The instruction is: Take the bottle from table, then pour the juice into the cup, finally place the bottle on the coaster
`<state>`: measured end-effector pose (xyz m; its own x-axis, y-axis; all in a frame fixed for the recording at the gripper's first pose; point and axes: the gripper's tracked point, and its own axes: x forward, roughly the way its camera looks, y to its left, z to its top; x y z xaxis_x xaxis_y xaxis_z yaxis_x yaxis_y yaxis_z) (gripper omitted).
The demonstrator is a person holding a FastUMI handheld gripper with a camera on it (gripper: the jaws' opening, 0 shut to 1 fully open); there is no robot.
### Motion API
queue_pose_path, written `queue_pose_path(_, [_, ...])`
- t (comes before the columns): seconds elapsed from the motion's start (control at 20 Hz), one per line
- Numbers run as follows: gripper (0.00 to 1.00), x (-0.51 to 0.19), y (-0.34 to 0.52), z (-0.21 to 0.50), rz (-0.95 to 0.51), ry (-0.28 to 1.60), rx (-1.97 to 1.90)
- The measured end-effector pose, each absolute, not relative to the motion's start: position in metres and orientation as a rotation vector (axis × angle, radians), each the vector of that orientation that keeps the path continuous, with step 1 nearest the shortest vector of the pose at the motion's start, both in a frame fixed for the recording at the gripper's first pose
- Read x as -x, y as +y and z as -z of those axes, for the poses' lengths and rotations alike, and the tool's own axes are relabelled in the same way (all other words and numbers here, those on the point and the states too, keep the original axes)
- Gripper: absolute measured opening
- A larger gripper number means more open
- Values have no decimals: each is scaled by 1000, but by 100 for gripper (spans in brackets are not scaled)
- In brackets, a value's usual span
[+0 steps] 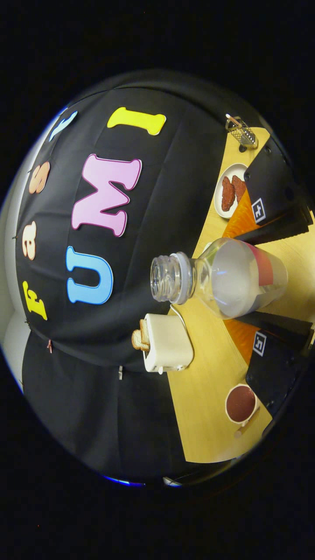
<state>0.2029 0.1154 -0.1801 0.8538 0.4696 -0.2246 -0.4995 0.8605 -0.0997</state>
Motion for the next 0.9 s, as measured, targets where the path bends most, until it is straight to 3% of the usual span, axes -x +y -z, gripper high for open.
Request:
queue_pose_path(0.45, [74, -252, 125, 226, -470, 201, 11])
queue_pose_path(0.9, [76, -255, 132, 239, -497, 167, 53])
